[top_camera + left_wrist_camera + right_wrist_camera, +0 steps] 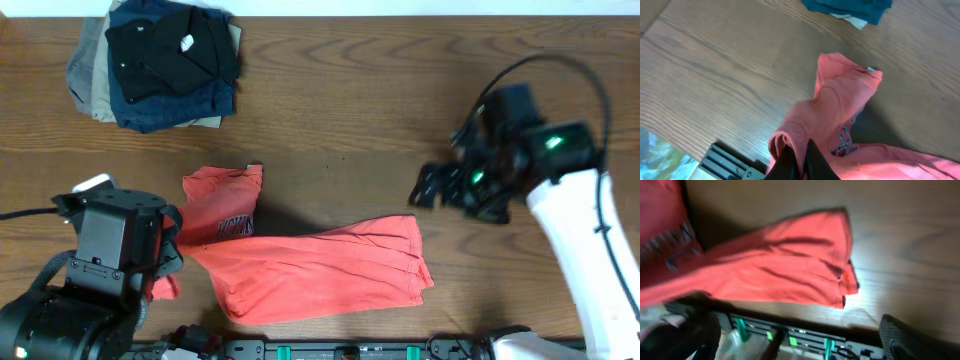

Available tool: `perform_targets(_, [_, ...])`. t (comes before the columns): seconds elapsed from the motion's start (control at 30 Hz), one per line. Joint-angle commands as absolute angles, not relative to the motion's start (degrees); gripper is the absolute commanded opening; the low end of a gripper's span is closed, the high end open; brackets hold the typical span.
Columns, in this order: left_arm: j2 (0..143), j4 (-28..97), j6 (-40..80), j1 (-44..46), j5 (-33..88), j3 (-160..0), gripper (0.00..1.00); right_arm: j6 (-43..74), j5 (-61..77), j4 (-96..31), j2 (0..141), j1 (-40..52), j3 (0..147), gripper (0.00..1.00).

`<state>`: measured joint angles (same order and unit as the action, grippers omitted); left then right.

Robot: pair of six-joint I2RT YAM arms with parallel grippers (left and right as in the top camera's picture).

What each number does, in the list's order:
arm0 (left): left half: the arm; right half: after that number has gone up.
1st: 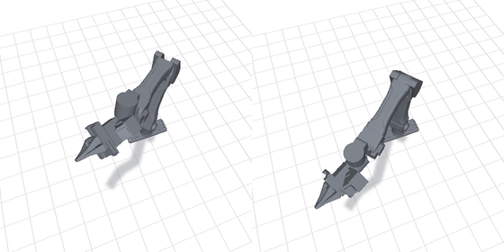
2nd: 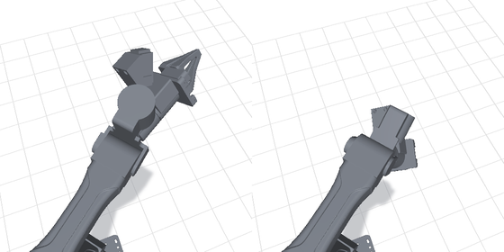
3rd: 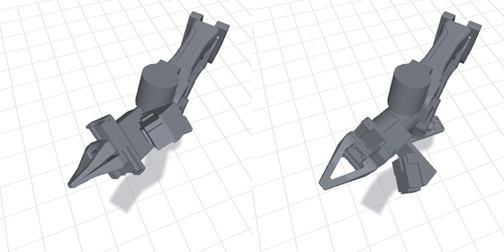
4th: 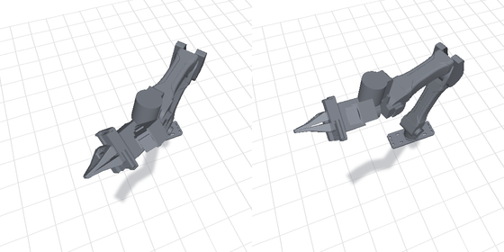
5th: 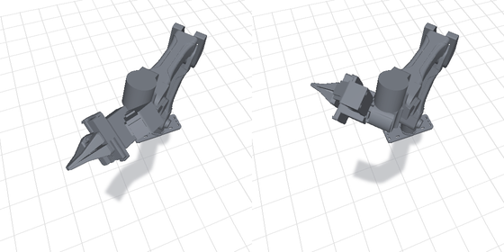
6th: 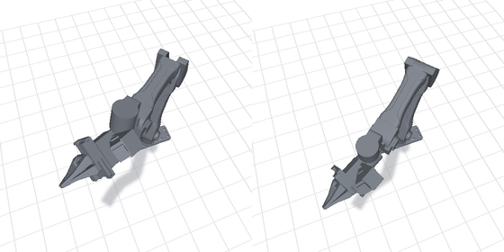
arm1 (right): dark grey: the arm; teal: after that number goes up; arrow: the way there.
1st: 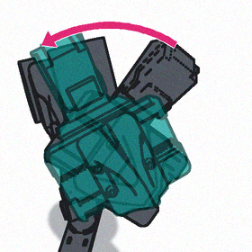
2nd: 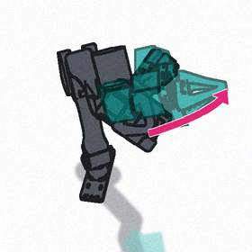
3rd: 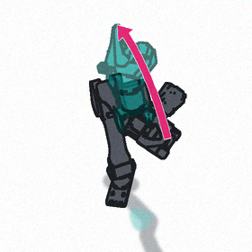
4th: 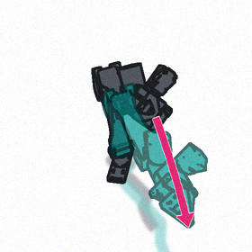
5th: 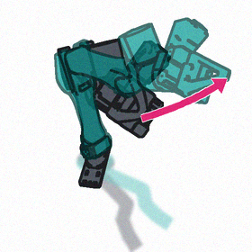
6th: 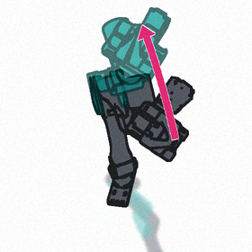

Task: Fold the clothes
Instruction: 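Lower the right gripper onto the shirt's right hem and grasp it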

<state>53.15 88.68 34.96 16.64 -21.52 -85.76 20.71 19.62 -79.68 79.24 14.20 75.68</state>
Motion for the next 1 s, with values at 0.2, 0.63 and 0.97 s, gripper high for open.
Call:
perform_targets(0.2, [53.1, 90.2, 36.8, 16.4, -24.9, -86.2, 0.06, 25.1, 17.3, -70.4, 77.9, 19.9, 59.3, 0.67])
perform_targets(0.63, [53.1, 91.0, 36.8, 16.4, -24.9, -86.2, 0.07, 24.7, 8.8, -64.2, 79.4, 20.3, 53.2, 0.68])
perform_targets(0.97, [53.1, 91.0, 36.8, 16.4, -24.9, -86.2, 0.07, 23.1, 13.6, -60.0, 84.4, 20.3, 49.0, 0.50])
